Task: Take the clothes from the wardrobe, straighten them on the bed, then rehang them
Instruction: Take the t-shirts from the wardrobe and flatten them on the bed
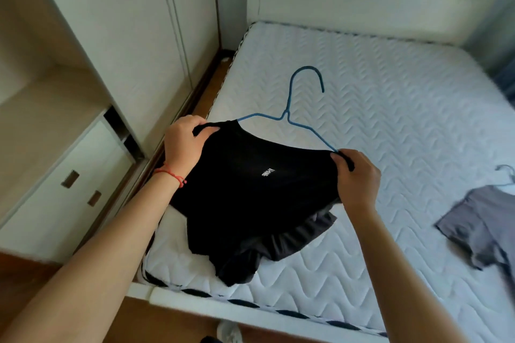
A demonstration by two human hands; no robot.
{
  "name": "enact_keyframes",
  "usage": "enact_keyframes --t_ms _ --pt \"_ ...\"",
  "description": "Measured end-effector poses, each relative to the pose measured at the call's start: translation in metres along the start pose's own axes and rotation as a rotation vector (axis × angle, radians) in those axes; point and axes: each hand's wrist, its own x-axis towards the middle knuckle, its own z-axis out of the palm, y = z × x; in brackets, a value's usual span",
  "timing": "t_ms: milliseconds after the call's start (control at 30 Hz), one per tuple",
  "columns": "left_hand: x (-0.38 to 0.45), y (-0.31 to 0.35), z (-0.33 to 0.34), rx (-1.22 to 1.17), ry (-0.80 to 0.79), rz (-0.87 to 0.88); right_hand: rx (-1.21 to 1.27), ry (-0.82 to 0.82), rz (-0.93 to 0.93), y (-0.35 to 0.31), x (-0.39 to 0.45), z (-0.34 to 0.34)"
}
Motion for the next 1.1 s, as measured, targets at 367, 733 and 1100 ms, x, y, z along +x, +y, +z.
enact_keyframes --t_ms 367,733,1100 --pt "-0.079 0.227 0.010 -0.182 -0.156 0.256 -0.024 0.300 0.001 0.062 -0.060 -0.243" --pt "-0.160 0.406 0.088 -0.374 -0.368 0.401 -0.118 0.562 0.087 0.149 -0.110 -0.443" --pt "-0.169 0.456 0.246 -0.427 -0.553 0.303 -0.258 0.538 0.216 0.253 -0.046 -0.490"
